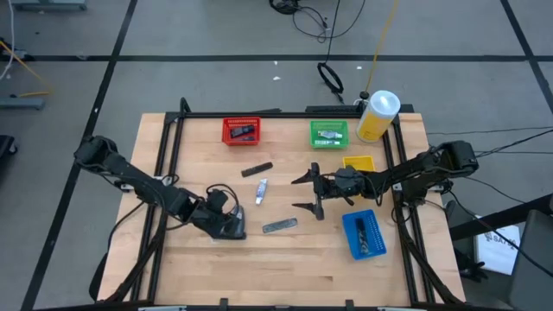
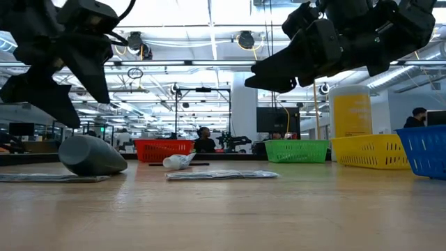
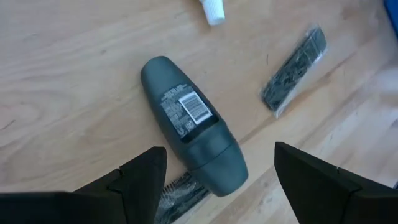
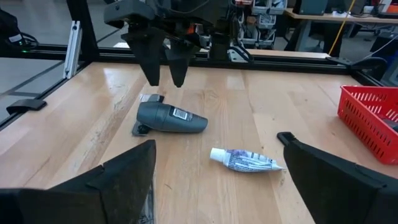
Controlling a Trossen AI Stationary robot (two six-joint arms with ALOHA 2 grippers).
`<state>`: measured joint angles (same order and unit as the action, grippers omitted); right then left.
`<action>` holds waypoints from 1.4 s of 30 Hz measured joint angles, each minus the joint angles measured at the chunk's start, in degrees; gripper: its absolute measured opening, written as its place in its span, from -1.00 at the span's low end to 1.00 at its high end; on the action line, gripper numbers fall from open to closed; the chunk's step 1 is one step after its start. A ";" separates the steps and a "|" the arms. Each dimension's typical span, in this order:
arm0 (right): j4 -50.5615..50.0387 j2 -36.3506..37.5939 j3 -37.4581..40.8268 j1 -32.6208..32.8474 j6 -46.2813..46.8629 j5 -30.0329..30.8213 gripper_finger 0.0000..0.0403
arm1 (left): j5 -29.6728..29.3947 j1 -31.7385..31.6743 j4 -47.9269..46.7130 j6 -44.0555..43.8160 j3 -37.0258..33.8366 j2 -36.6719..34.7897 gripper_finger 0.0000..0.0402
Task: Pick & Place Travel size toiletries
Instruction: Put the gray deodorant into the yellow bin
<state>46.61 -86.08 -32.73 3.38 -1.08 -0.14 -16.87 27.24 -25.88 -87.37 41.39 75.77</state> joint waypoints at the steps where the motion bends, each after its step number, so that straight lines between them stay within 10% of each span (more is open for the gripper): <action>1: 0.02 0.00 0.00 0.00 0.00 0.00 0.71 | -0.01 0.00 0.00 -0.27 0.00 0.00 0.47; 27: -0.19 0.00 0.00 0.00 -0.20 -0.09 0.68 | 9.63 -1.03 6.67 -3.95 0.02 12.94 0.47; 42: -0.20 0.00 0.00 0.00 -0.20 -0.07 0.68 | 1.44 -1.68 6.31 -0.84 0.01 14.33 0.46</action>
<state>46.41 -86.08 -32.73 3.38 -1.28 -0.21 -15.43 25.56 -19.57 -88.22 41.40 90.09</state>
